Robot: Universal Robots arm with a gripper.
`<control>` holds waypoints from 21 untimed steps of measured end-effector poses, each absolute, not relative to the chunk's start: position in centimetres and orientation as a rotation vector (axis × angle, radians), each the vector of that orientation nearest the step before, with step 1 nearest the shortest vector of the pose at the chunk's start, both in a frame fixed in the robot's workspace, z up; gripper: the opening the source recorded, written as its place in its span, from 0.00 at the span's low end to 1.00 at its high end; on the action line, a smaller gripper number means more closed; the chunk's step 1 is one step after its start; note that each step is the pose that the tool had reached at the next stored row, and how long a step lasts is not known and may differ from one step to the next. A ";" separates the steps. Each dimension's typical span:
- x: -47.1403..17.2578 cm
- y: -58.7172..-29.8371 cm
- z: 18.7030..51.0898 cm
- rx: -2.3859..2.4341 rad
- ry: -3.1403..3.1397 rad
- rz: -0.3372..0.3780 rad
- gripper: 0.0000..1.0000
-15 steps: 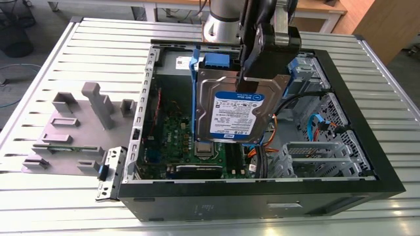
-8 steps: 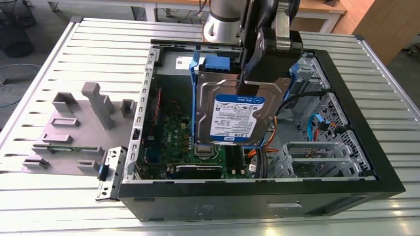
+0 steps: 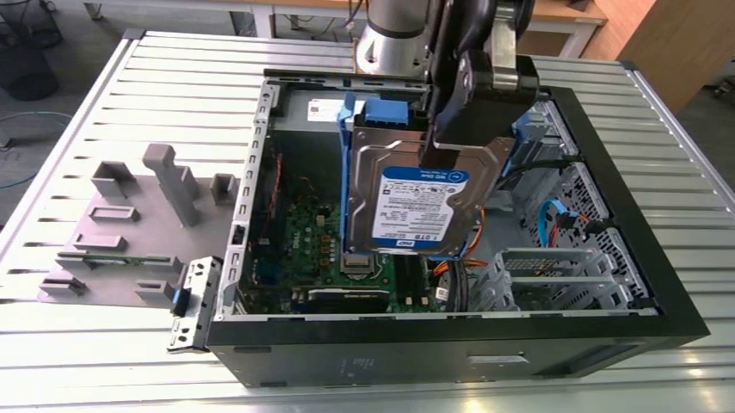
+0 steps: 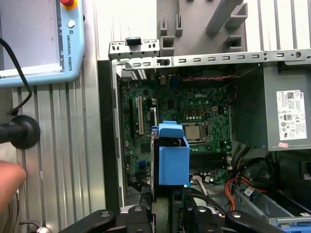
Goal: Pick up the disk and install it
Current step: 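Pick up the disk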
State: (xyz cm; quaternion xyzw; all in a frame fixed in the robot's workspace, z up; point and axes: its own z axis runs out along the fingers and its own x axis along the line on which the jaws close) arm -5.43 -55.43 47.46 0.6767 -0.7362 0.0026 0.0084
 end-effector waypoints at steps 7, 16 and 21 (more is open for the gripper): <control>-3.7 -55.4 47.4 2.114 -2.300 0.007 0.35; -0.7 -55.4 47.4 2.112 -2.298 0.003 0.35; 1.2 -55.4 47.4 2.111 -2.297 0.001 0.35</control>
